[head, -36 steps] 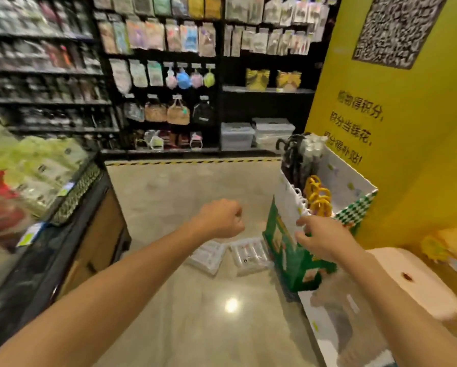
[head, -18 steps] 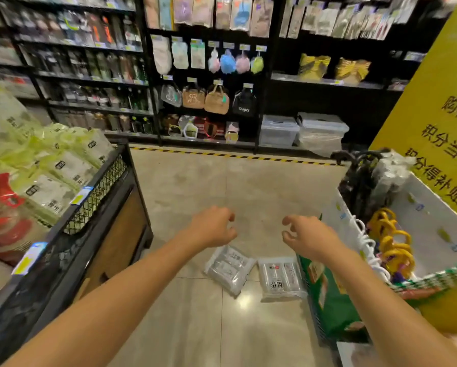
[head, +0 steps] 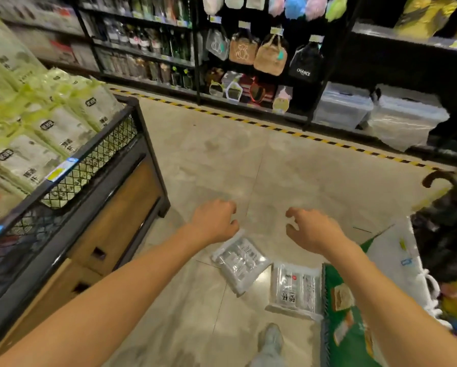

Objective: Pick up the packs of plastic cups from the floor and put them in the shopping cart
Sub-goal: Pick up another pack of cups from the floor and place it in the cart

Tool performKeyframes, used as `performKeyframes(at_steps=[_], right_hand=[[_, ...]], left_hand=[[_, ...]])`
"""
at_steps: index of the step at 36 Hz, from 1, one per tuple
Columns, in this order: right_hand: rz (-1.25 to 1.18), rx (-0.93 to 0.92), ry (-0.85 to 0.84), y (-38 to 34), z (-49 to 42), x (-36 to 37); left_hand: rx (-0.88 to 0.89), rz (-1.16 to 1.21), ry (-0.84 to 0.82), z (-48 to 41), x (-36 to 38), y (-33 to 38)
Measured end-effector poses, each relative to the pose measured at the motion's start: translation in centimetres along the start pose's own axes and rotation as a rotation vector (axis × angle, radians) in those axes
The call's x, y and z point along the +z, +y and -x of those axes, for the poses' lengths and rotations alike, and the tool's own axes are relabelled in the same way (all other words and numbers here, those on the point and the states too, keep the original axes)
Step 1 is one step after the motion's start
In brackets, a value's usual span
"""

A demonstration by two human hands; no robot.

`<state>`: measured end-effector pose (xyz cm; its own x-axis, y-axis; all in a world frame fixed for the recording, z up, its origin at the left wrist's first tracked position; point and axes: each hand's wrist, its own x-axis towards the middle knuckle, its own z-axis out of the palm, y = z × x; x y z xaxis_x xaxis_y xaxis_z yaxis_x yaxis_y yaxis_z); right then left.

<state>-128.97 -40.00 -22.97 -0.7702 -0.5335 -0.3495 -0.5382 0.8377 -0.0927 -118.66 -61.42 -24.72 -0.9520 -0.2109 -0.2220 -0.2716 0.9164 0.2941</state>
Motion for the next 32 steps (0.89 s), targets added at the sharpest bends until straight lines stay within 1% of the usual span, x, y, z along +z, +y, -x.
performKeyframes(at_steps=[4, 7, 10, 13, 19, 22, 25, 28, 32], right_hand=[[0.011, -0.137, -0.043, 4.1, -8.2, 2.0], [0.012, -0.209, -0.065, 6.5, -14.1, 4.3], [0.013, -0.227, -0.091, 8.4, -18.7, 7.8], [0.018, -0.271, -0.129, 9.7, -22.8, 12.9], [0.036, -0.274, -0.251, 12.5, -30.4, 28.0], [0.03, -0.256, -0.297, 14.5, -34.5, 36.9], [-0.015, -0.234, -0.336, 16.4, -38.9, 45.8], [-0.059, -0.247, -0.357, 17.7, -43.5, 54.3], [-0.12, -0.281, -0.319, 18.4, -49.6, 63.7]], left_hand=[[-0.147, 0.014, 0.033, -5.7, 3.3, 0.9], [-0.264, 0.098, 0.09, -9.7, 7.1, 1.2], [-0.374, 0.17, 0.11, -12.9, 11.7, 1.1], [-0.452, 0.22, 0.122, -15.6, 17.8, 0.1], [-0.56, 0.357, 0.144, -19.8, 34.8, -3.1], [-0.608, 0.43, 0.111, -22.1, 44.3, -5.6], [-0.702, 0.469, 0.074, -24.0, 53.8, -8.3], [-0.795, 0.519, 0.082, -25.4, 62.6, -10.7], [-0.949, 0.549, 0.11, -28.1, 72.2, -13.6]])
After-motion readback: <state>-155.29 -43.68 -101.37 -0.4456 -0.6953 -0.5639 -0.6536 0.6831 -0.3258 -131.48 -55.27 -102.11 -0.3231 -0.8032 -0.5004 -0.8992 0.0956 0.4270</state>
